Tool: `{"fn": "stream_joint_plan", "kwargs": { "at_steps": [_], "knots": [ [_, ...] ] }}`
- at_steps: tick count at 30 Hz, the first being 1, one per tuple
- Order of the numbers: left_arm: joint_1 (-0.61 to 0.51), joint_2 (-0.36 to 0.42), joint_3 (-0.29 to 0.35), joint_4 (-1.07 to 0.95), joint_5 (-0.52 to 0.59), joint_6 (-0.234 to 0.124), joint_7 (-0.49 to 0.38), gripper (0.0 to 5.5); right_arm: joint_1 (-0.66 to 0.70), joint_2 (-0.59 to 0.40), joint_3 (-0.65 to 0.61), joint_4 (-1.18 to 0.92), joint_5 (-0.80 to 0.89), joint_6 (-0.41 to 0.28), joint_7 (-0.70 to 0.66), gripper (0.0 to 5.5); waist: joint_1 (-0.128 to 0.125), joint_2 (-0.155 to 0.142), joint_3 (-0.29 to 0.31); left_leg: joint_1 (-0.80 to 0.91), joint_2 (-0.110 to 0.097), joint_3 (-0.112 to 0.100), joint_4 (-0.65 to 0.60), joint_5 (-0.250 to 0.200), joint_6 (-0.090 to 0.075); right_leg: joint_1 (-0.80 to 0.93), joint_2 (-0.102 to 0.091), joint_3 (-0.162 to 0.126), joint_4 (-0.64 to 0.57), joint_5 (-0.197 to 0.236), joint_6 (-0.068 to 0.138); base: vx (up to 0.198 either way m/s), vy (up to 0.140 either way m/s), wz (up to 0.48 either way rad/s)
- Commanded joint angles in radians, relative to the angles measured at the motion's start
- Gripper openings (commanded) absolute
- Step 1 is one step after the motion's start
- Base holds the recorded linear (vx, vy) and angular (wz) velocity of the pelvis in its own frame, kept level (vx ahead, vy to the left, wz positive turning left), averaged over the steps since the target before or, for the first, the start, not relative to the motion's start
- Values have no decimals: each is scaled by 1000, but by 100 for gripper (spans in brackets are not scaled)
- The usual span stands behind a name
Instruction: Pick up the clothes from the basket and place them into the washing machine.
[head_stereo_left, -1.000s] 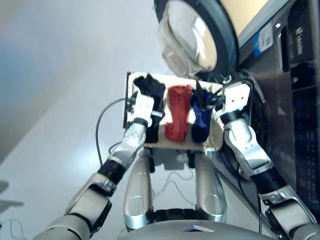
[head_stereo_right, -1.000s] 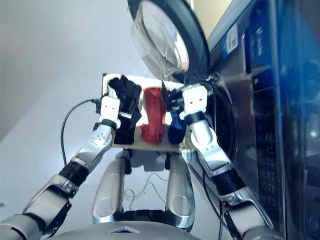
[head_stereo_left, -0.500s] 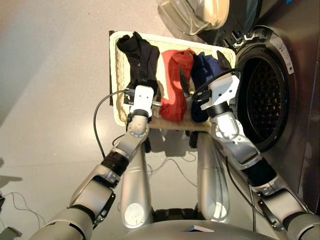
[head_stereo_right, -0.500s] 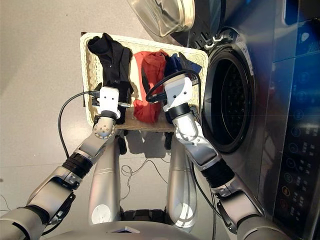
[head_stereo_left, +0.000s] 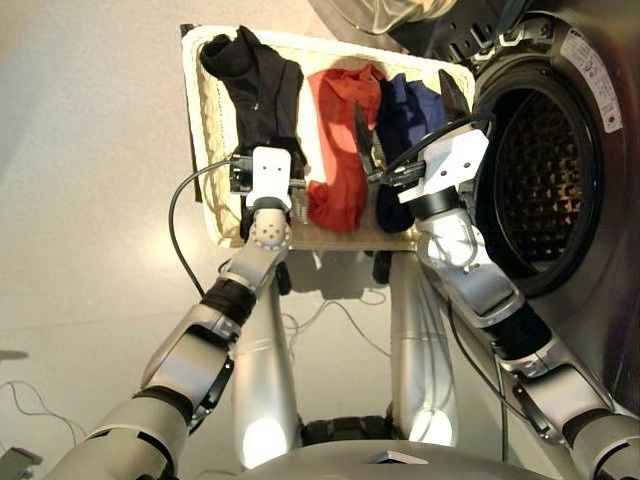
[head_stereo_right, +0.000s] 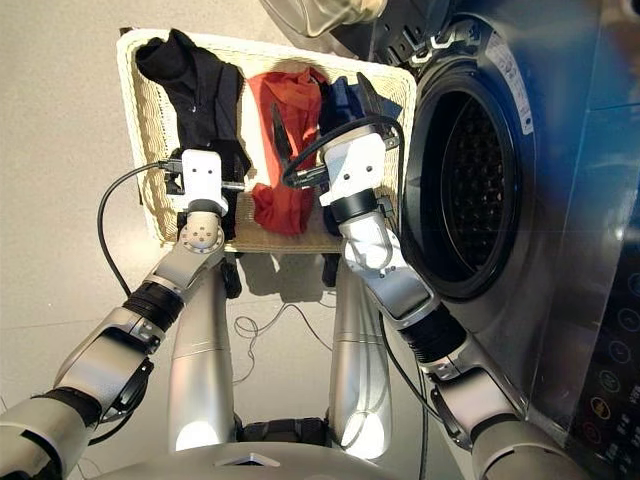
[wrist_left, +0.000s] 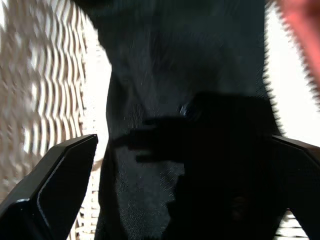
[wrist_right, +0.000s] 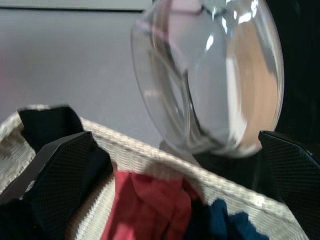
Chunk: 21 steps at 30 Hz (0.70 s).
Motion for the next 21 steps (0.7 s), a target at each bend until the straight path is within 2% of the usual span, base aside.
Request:
{"fn": "stream_joint_plan", "kwargs": {
  "at_steps": [1,6,14,21],
  "knots": [
    [-33,21,2,14,-14,-22,16,550,7,3,-16,-144,-29,-77,-2,550,-2,-16,-12,24,33,-26,132,-185,-14,9,-36,41,18,-64,108,0,0,0],
    [-80,19,-22,73,-63,-25,-19,550,-11,16,1,-154,4,-79,15,550,-9,-27,-12,-12,36,-29,159,-188,-14,-25,-35,46,34,-64,110,0,0,0],
    [-126,1,-38,175,-69,-10,-16,550,-25,21,25,-148,54,-87,17,550,-15,-34,-12,-42,36,-37,175,-185,-17,-53,-38,50,50,-65,111,0,0,0],
    [-166,1,-42,276,-108,-4,-38,550,-36,9,28,-155,80,-93,17,550,-22,-43,-12,-70,35,-42,194,-184,-18,-80,-30,62,58,-58,110,0,0,0]
  ]
}}
